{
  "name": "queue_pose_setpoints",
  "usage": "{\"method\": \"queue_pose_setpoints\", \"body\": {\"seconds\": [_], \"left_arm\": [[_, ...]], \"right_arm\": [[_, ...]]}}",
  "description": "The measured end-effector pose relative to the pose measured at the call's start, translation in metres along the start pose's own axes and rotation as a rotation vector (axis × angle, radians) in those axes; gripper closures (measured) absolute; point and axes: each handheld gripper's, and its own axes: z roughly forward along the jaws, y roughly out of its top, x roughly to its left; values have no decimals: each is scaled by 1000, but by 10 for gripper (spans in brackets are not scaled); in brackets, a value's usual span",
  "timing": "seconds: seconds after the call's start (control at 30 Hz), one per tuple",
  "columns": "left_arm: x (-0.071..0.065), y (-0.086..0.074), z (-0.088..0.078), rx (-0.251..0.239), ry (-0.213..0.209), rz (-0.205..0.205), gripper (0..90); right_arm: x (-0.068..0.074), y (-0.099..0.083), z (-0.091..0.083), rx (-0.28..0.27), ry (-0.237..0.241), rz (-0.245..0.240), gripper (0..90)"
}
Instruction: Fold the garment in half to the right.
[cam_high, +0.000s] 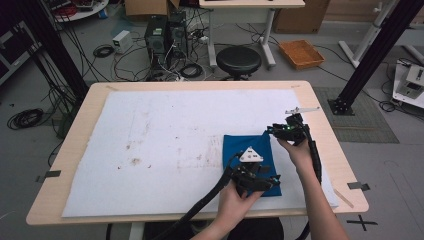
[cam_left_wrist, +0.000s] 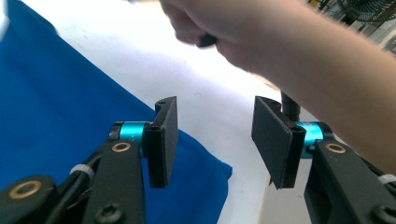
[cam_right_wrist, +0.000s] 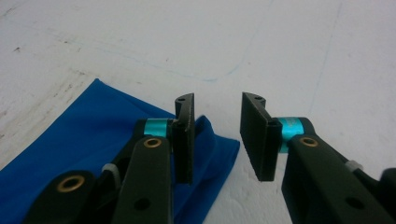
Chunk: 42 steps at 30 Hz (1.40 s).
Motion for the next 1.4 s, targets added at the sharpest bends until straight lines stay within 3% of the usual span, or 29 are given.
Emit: {"method": "queue_pose_setpoints", "body": {"seconds": [0.2, 0.33, 0.5, 0.63, 0.83, 0.9, 0.93, 1.17, 1.27, 1.4], "left_arm": [[18, 1, -42, -17, 68, 17, 472], [35, -2, -71, -40, 121, -3, 471], [53, -9, -101, -52, 183, -20, 472], [64, -17, -119, -56, 220, -34, 472], [76, -26, -130, -52, 248, -54, 472], [78, -26, -131, -53, 256, -57, 471], [79, -26, -132, -55, 255, -58, 472], [87, -26, -131, -64, 270, -69, 471], [88, -26, -131, -68, 271, -74, 471], [89, -27, -132, -64, 272, -77, 471]], "right_arm": [[7, -8, -3, -31, 17, 7, 641], [15, -7, 6, -32, -5, -2, 639], [16, -7, 19, 2, -47, -35, 879], [9, -11, 17, -22, -72, -3, 900], [2, -18, 13, -42, -98, 23, 892], [3, -19, 12, -45, -100, 30, 785], [3, -19, 10, -45, -100, 37, 780], [10, -17, 0, -94, -54, 41, 722], [18, -7, 8, -71, -31, 20, 723], [30, 4, 30, 9, 7, -28, 724]]}}
